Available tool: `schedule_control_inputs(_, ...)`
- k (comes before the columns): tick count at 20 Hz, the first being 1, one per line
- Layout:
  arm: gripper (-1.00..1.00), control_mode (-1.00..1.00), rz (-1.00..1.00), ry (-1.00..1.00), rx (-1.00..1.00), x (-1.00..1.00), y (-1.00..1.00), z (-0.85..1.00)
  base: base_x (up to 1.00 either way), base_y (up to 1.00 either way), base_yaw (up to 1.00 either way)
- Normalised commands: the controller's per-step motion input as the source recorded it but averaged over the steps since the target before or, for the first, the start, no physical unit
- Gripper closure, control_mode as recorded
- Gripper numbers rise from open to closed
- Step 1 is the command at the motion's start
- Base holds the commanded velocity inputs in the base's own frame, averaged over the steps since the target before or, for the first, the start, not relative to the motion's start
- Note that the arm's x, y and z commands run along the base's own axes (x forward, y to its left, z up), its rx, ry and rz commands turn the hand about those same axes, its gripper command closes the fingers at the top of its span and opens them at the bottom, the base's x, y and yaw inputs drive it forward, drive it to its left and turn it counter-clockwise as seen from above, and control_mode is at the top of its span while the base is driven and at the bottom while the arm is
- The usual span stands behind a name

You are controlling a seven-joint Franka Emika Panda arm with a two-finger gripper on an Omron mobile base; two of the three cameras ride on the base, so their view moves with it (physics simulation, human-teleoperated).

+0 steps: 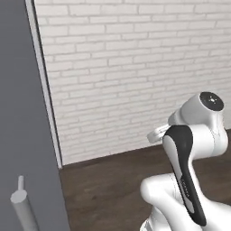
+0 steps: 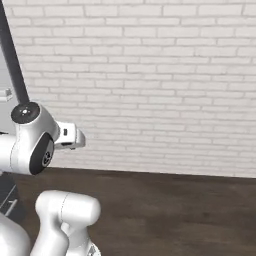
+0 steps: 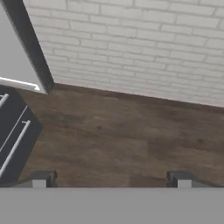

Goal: Place one mushroom and one steak in each tupperware on the nearby counter, to pack two identical lunches.

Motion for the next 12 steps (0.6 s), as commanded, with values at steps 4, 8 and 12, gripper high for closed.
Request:
schedule_control_inputs(4, -1.0, 1.0, 0.0, 0.0, 0.0, 0.0, 0.0, 0.0, 0.76, 0.61, 0.66)
schedule_control_inputs(8, -1.0, 1.0, 0.0, 0.0, 0.0, 0.0, 0.0, 0.0, 0.49, 0.29, 0.84)
schedule_control_inputs(12, -1.0, 1.0, 0.0, 0.0, 0.0, 0.0, 0.0, 0.0, 0.52, 0.11, 0.88)
